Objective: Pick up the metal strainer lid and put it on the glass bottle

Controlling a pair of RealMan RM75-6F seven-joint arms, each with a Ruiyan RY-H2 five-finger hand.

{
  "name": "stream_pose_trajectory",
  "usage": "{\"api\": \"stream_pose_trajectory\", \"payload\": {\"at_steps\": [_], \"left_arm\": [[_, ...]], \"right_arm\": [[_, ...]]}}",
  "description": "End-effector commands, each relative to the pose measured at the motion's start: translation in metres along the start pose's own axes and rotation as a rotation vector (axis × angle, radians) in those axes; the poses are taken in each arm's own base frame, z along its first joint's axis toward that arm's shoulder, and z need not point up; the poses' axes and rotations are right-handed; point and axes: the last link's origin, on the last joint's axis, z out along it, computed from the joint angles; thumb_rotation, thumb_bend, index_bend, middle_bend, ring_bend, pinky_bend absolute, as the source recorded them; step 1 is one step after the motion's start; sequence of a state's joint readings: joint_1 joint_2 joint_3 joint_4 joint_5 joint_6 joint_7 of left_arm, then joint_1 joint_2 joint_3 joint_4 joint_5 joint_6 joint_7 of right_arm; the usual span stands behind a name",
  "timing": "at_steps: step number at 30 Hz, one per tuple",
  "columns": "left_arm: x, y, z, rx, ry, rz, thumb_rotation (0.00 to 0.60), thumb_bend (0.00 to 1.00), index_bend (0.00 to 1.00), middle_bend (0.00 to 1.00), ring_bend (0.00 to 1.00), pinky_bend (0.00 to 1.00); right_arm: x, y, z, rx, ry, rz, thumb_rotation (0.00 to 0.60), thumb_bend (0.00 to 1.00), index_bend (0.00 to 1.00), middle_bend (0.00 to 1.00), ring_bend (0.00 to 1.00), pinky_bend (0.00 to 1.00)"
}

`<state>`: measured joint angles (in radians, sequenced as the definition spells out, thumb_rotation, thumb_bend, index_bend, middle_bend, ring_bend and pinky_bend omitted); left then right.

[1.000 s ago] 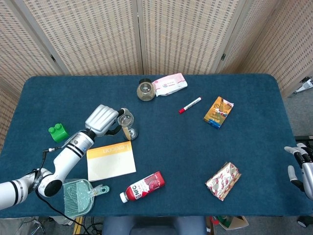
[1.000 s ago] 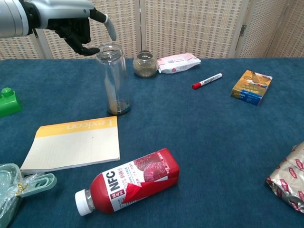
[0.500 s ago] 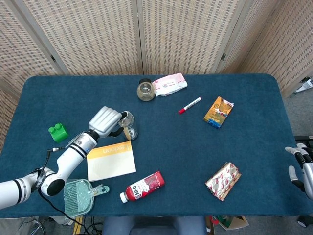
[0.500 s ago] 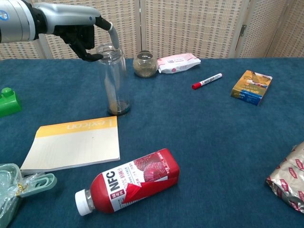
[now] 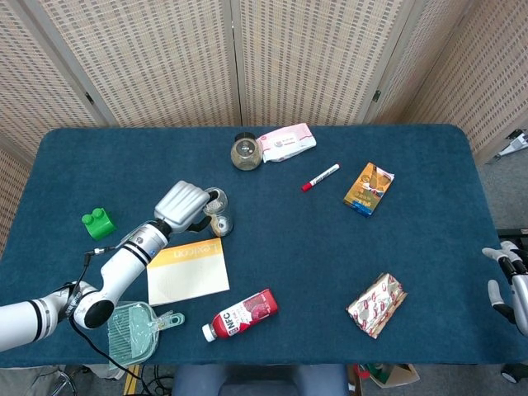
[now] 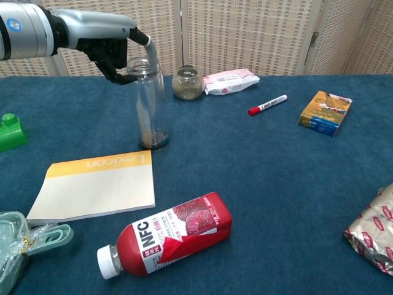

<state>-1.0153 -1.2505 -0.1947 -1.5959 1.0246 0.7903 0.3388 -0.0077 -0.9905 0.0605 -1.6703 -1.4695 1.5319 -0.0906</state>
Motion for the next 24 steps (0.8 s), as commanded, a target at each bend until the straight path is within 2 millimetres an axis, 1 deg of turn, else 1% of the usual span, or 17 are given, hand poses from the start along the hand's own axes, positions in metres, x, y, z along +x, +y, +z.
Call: {"api": "stream_pose_trajectory", "payload": {"at_steps": [1,11,15,17,19,24], "left_arm": [[0.000,0.000,0.000,0.001,0.001,0.000,0.600,0.43,0.32,1.00,1.00,0.91],[0.011,-0.004,-0.005,0.018,0.057,-0.029,0.600,0.43,0.32,1.00,1.00,0.91],[0.017,-0.011,-0.012,0.041,0.109,-0.063,0.600,0.43,0.31,1.00,1.00,0.91],[0.018,-0.017,-0.018,0.062,0.139,-0.078,0.600,0.43,0.29,1.00,0.99,0.91],[0.018,-0.023,-0.025,0.084,0.162,-0.086,0.600,0.43,0.27,0.97,0.96,0.91],[0.013,-0.042,-0.050,0.174,0.199,-0.103,0.600,0.43,0.26,0.82,0.78,0.90]], "right_arm": [[0.000,0.000,0.000,0.000,0.001,0.000,0.600,0.48,0.27,0.29,0.19,0.29],[0.000,0.000,0.000,0.000,0.004,0.002,0.600,0.48,0.27,0.29,0.19,0.29],[0.001,0.000,0.000,-0.001,0.007,0.001,0.600,0.48,0.27,0.29,0.19,0.29],[0.002,0.000,0.001,0.001,0.008,-0.002,0.600,0.48,0.27,0.29,0.19,0.29],[0.003,0.000,0.002,0.004,0.010,-0.005,0.600,0.48,0.27,0.29,0.19,0.29],[0.005,0.000,0.006,0.014,0.013,-0.007,0.600,0.48,0.27,0.29,0.19,0.29]]}}
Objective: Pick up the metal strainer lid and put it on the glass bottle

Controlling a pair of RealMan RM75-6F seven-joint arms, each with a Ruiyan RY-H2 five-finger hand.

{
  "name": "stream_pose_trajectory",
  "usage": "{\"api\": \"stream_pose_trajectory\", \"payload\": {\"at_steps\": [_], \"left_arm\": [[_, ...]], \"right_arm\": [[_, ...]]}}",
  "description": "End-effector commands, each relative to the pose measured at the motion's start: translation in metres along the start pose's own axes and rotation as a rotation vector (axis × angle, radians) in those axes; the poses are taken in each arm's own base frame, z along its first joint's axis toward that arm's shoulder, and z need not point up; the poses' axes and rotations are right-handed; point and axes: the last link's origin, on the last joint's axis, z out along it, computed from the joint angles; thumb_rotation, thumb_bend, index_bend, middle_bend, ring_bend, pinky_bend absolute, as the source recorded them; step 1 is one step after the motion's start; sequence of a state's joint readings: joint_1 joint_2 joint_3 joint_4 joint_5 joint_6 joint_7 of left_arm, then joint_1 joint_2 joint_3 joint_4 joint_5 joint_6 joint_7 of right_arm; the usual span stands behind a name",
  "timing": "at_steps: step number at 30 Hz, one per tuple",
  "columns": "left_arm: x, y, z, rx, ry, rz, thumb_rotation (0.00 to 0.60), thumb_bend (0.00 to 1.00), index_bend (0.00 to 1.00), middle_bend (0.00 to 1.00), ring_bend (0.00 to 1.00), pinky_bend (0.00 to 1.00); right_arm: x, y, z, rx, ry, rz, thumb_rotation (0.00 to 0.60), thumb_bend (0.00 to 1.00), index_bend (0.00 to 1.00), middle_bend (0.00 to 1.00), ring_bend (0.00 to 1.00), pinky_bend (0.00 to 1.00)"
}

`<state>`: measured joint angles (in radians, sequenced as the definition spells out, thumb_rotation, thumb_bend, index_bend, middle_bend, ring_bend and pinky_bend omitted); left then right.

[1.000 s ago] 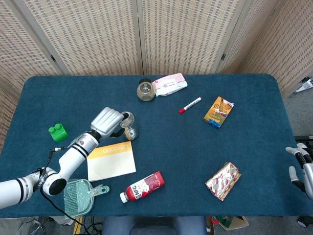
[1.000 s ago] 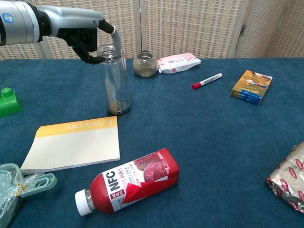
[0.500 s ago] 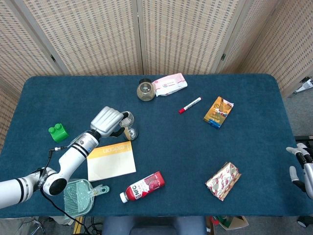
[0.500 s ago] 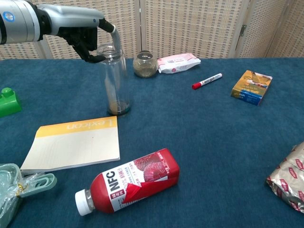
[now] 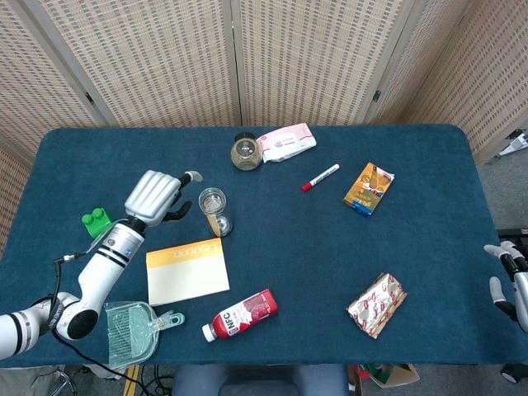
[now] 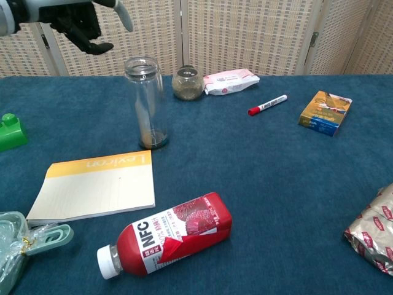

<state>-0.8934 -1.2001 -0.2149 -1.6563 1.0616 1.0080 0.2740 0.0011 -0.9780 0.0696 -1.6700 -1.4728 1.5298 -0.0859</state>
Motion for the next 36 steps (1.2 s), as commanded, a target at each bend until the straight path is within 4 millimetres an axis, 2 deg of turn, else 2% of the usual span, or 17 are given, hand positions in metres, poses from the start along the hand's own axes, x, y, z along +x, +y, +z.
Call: {"api": "stream_pose_trajectory", "payload": {"at_steps": [1,7,13,19,29,36], "left_arm": [[0.000,-0.018,-0.021,0.073,0.025,-0.011,0.600,0.43,0.26,0.79,0.75,0.89],[-0.003,-0.042,-0.055,0.186,0.045,-0.035,0.600,0.42,0.26,0.63,0.63,0.84],[-0.014,-0.065,-0.098,0.296,0.032,-0.024,0.600,0.38,0.25,0.48,0.48,0.64],[-0.028,-0.079,-0.137,0.364,0.020,-0.043,0.600,0.38,0.24,0.34,0.35,0.51],[-0.046,-0.086,-0.186,0.410,0.079,-0.061,0.600,0.38,0.24,0.32,0.33,0.45],[-0.052,-0.084,-0.205,0.421,0.075,-0.042,0.600,0.38,0.24,0.32,0.33,0.43]], "right_arm": [[0.001,0.000,0.002,0.007,0.000,0.002,0.600,0.48,0.27,0.29,0.19,0.29],[0.007,0.000,0.009,0.025,0.017,0.023,0.600,0.48,0.27,0.29,0.19,0.29],[0.015,0.000,0.014,0.032,0.032,0.017,0.600,0.48,0.26,0.28,0.19,0.29],[0.011,-0.001,0.015,0.030,0.014,0.017,0.600,0.48,0.23,0.28,0.17,0.29],[-0.001,-0.006,0.016,0.053,-0.018,0.022,0.600,0.48,0.23,0.27,0.17,0.29],[-0.004,-0.007,0.017,0.057,-0.018,0.027,0.600,0.48,0.23,0.27,0.17,0.29]]}}
